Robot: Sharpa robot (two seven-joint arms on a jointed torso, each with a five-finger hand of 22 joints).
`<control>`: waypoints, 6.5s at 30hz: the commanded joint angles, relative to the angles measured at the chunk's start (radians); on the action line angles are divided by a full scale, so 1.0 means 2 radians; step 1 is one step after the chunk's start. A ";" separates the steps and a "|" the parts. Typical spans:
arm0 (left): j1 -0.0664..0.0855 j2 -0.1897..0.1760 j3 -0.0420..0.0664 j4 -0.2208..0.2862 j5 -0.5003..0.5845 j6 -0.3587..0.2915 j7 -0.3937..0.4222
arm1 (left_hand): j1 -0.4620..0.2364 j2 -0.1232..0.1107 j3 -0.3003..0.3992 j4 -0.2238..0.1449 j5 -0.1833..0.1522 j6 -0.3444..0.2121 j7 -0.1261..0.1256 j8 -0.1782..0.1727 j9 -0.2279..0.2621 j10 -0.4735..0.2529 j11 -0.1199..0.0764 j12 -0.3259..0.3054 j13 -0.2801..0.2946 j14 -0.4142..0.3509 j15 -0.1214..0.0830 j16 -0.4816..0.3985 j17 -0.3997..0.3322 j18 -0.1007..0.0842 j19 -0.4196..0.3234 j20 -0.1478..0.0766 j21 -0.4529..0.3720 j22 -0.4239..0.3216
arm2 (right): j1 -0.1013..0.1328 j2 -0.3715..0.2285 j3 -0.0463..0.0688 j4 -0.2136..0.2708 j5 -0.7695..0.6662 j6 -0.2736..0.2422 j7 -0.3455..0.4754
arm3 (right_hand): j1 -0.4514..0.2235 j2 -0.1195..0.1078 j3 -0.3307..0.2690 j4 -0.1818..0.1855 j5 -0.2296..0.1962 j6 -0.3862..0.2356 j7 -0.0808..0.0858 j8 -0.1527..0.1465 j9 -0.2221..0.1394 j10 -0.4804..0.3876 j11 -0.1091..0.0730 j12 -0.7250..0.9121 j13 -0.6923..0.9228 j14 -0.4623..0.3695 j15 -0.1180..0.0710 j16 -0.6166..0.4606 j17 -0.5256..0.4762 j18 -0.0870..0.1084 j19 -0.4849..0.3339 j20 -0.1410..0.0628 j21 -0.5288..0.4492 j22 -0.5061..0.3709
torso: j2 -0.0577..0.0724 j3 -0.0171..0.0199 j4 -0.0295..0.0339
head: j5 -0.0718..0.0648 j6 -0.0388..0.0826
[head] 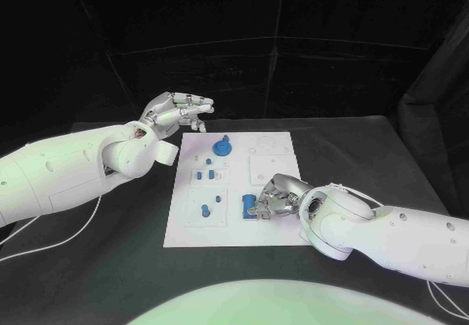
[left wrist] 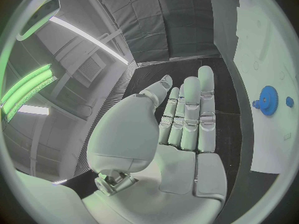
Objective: Assemble the parts on the task board
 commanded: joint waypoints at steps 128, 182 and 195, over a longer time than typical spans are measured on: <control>0.001 -0.012 -0.008 0.011 0.002 0.010 0.001 | 0.003 0.002 -0.001 -0.002 0.000 -0.002 0.001 0.005 -0.001 -0.006 0.000 0.006 -0.001 -0.004 0.000 0.000 -0.002 0.007 0.001 -0.001 -0.004 -0.002 | 0.003 -0.036 0.000 0.003 0.065 0.007 -0.015 | -0.044 -0.026 0.102 0.000 0.179 0.024 0.000 -0.056 -0.003 -0.005 0.001 -0.040 -0.003 0.035 0.000 0.004 0.040 -0.005 0.004 0.000 0.002 0.015 | 0.000 -0.0012 -0.0057 | -0.011 -0.003; 0.001 -0.010 -0.008 0.010 0.002 0.015 -0.002 | 0.004 0.002 -0.001 -0.003 0.000 -0.003 0.001 0.006 -0.001 -0.006 0.000 0.007 -0.001 -0.004 0.000 0.001 -0.003 0.007 0.001 -0.001 -0.004 -0.002 | 0.003 -0.041 0.000 0.003 0.026 0.038 0.013 | -0.009 -0.022 -0.008 0.015 0.031 0.018 0.003 -0.057 0.013 -0.007 0.004 -0.050 -0.006 0.034 0.002 0.000 0.033 -0.005 0.003 0.000 -0.001 0.014 | -0.001 -0.0012 -0.0053 | -0.012 -0.002; 0.001 -0.009 -0.008 0.010 0.002 0.015 -0.002 | 0.004 0.002 -0.001 -0.003 0.000 -0.003 0.001 0.006 -0.001 -0.006 0.000 0.007 -0.001 -0.004 0.000 0.001 -0.003 0.007 0.001 -0.001 -0.004 -0.002 | 0.002 -0.016 0.000 -0.031 0.000 0.040 0.002 | -0.001 -0.011 -0.009 0.010 0.033 0.019 0.003 -0.058 0.014 -0.008 0.004 -0.051 -0.007 0.034 0.002 0.000 0.033 -0.005 0.003 0.001 -0.001 0.015 | -0.001 -0.0010 -0.0048 | -0.011 -0.003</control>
